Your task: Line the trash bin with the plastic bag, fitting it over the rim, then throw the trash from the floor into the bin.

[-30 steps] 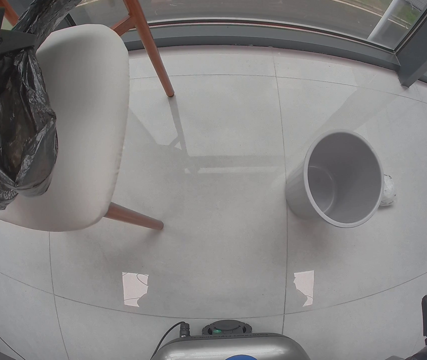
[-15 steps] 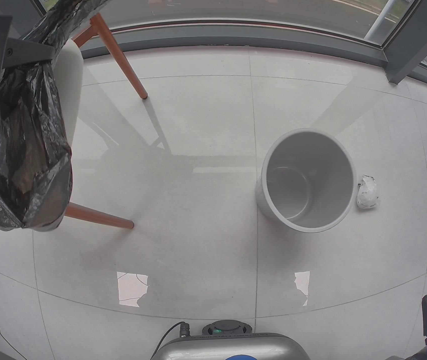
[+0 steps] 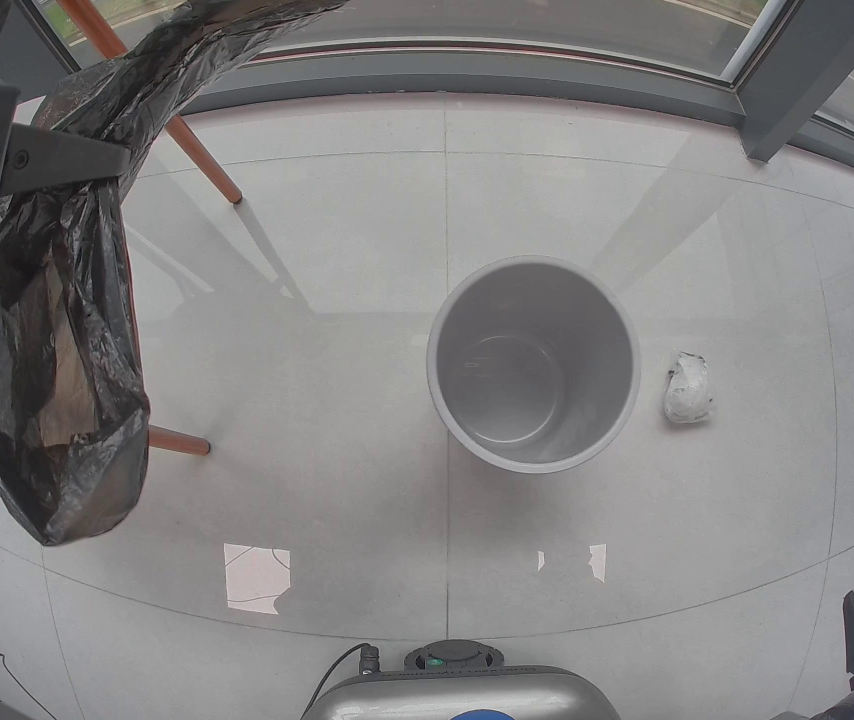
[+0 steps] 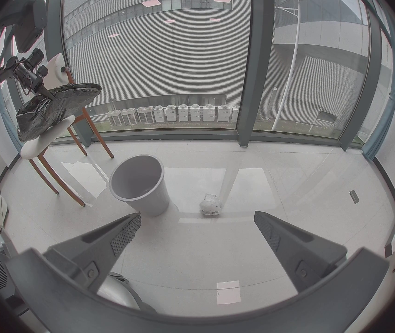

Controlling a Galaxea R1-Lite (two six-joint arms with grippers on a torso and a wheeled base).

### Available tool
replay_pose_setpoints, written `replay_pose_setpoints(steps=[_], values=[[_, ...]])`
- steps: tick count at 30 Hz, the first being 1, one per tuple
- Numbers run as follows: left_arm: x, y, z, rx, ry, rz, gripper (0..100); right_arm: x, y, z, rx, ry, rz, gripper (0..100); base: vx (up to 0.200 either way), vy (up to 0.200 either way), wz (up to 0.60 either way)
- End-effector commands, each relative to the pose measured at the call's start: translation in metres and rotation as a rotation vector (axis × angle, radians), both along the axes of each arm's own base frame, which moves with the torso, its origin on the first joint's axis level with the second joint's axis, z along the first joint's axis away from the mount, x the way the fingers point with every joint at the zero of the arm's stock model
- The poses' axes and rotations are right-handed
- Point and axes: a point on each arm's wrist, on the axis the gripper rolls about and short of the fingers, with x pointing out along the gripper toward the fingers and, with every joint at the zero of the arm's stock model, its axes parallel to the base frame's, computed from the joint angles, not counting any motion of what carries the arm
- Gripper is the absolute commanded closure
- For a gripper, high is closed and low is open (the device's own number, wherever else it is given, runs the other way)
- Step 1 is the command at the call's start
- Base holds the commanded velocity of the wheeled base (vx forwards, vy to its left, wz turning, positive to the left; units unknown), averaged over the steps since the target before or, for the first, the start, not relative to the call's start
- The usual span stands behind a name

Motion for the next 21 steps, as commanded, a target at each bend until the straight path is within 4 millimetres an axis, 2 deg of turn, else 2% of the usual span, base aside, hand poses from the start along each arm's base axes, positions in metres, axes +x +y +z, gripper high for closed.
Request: replay_pose_setpoints(steps=[1,21], values=[[-0.0030,-0.0040,-0.0003,0.002,0.001,-0.031,100,0.0001,0.0000,-0.0052,0.000,0.000,0.000,0,0.000,-0.200,0.00],[-0.0074,-0.0085,-0.0007,0.017,-0.004,-0.046,100,0.0001,0.0000,-0.0052,0.001,0.000,0.000,0,0.000,-0.200,0.00]])
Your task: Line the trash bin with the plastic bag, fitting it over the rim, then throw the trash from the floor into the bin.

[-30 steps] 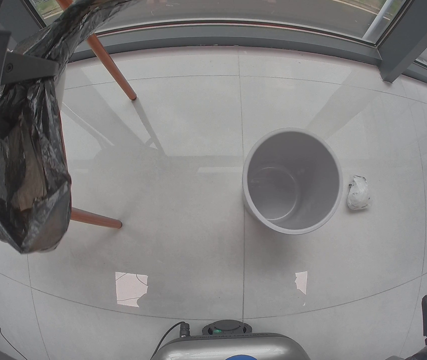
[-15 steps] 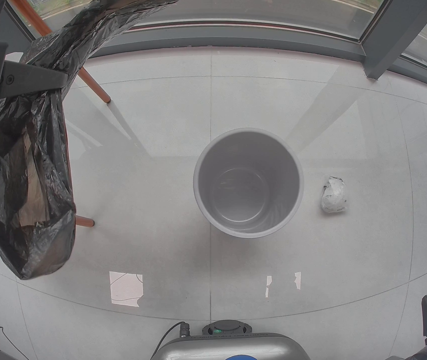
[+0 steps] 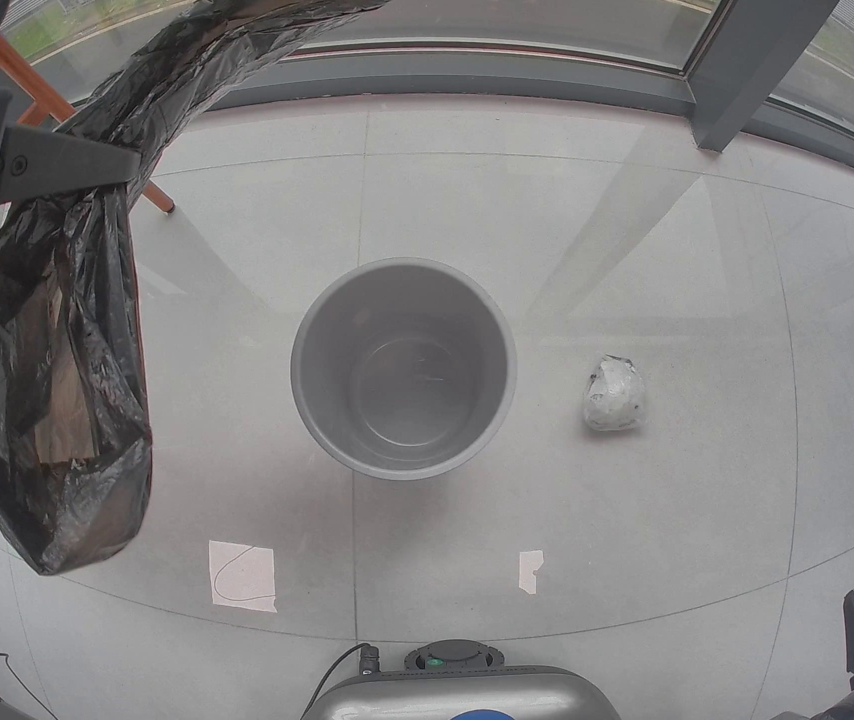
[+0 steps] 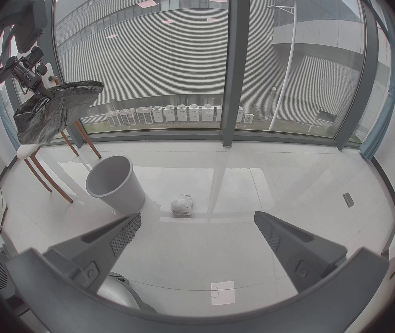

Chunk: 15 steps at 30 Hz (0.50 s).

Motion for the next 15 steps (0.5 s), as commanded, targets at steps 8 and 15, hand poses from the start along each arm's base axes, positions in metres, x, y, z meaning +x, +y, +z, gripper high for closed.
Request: replay_pose_setpoints(steps=[8,15], values=[[-0.0002,0.0002,0.0051,-0.010,-0.031,-0.005,100,0.0001,0.0000,-0.0052,0.001,0.001,0.001,0,0.000,-0.200,0.00],[0.0001,0.0007,0.0070,-0.031,-0.052,0.012,100,0.0001,0.0000,-0.0052,0.001,0.001,0.001,0,0.000,0.000,0.00]])
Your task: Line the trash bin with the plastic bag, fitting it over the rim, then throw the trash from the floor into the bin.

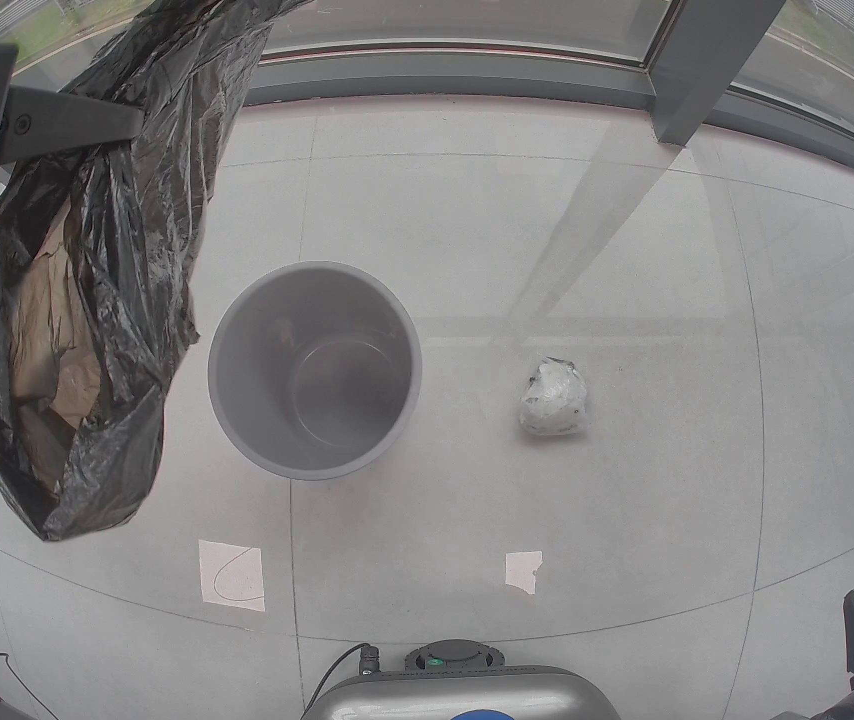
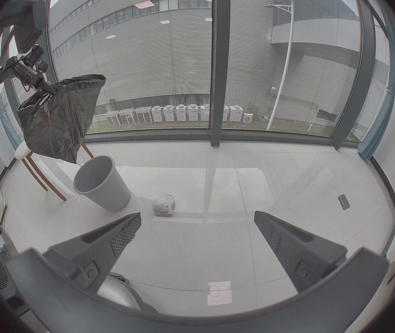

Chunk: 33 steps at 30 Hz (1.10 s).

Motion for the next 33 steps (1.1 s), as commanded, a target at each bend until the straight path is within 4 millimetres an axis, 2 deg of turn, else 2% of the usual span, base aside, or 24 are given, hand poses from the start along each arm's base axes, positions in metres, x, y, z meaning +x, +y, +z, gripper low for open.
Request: replay_pose_setpoints(steps=[1,7,11,18,21,22,23,24,25,28,30,33], values=[[0.000,0.000,-0.002,0.001,0.009,0.007,100,0.000,0.000,-0.005,0.000,0.001,0.000,0,0.000,0.000,0.00],[0.002,-0.002,-0.013,-0.028,0.073,0.033,100,0.000,0.000,-0.005,0.000,0.001,-0.001,0,0.000,0.000,0.00],[0.001,-0.001,-0.011,-0.048,0.071,0.037,100,0.000,0.000,-0.005,0.000,0.001,-0.001,0,0.000,0.000,0.00],[0.010,-0.011,-0.022,-0.062,0.068,0.032,100,0.000,0.000,-0.005,0.000,0.001,-0.001,0,0.000,0.000,0.00],[0.016,-0.019,-0.045,-0.031,0.099,0.032,100,0.000,0.000,-0.005,0.000,0.001,-0.001,0,0.000,0.000,0.00],[0.016,-0.019,-0.045,-0.031,0.099,0.032,100,0.000,0.000,-0.005,0.000,0.001,-0.001,0,0.000,0.000,0.00],[0.014,-0.016,-0.057,-0.025,0.107,0.033,100,0.000,0.000,-0.005,0.000,0.001,-0.001,0,0.000,0.000,0.00],[0.013,-0.015,-0.062,-0.027,0.111,0.035,100,0.000,0.000,-0.005,0.000,0.001,-0.001,0,0.000,0.000,0.00],[0.011,-0.013,-0.075,-0.041,0.132,0.046,100,0.000,0.000,-0.005,0.000,0.001,-0.001,0,0.000,0.000,0.00],[0.016,-0.018,-0.099,-0.130,0.159,0.083,100,0.000,0.000,-0.005,-0.002,0.001,-0.001,0,0.000,0.000,0.00],[0.021,-0.024,-0.106,-0.205,0.144,0.095,100,0.000,0.000,-0.005,-0.002,0.001,0.000,0,0.000,0.000,0.00],[0.028,-0.033,-0.115,-0.221,0.123,0.097,100,0.000,0.000,-0.005,-0.002,0.001,0.000,0,0.000,0.000,0.00]])
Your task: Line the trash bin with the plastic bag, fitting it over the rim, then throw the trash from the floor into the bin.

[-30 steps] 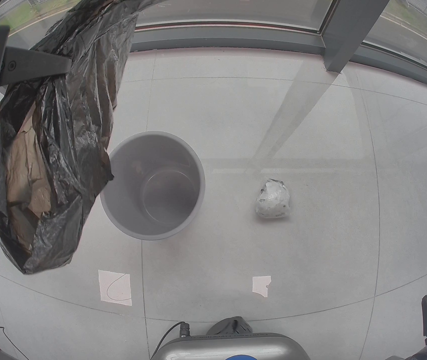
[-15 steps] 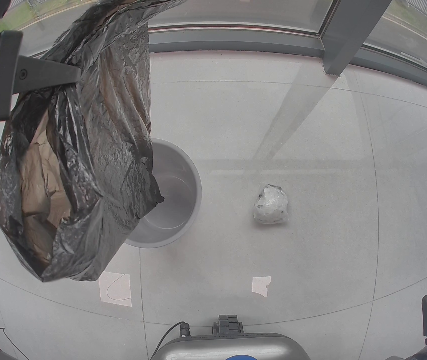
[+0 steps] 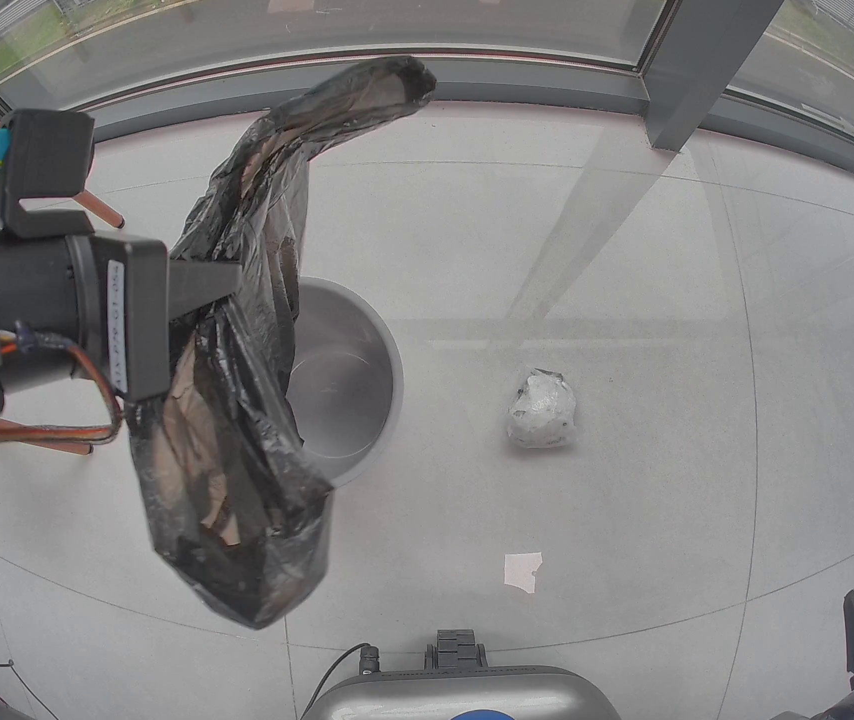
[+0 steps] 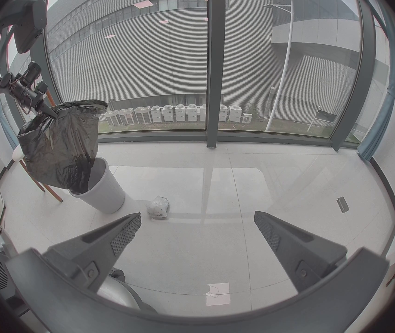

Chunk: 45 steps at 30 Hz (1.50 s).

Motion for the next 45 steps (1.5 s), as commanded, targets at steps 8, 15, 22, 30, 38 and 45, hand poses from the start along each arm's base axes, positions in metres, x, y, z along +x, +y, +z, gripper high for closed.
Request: replay_pose_setpoints(steps=[8,15,22,30,38,45], values=[[-0.010,-0.002,-0.077,0.037,0.122,0.002,100,0.000,0.000,-0.005,-0.001,0.001,0.000,0,0.000,0.000,0.00],[-0.019,0.021,-0.103,-0.013,0.104,0.056,100,0.000,0.000,-0.005,-0.001,0.000,-0.001,0,0.000,0.000,0.00],[0.006,-0.003,-0.095,-0.136,0.021,0.058,100,0.000,0.000,-0.005,-0.004,0.000,-0.001,0,0.000,0.000,0.00],[0.054,-0.018,-0.095,-0.149,0.017,0.064,100,0.000,0.000,-0.005,-0.008,-0.002,-0.003,0,0.000,0.000,0.00],[0.101,0.009,-0.094,-0.186,-0.098,0.012,100,0.000,0.000,-0.005,-0.004,0.000,-0.003,0,0.000,0.000,0.00],[0.125,0.026,-0.108,-0.235,-0.198,0.001,100,0.000,0.000,-0.005,-0.001,0.000,-0.003,0,0.000,0.000,0.00]])
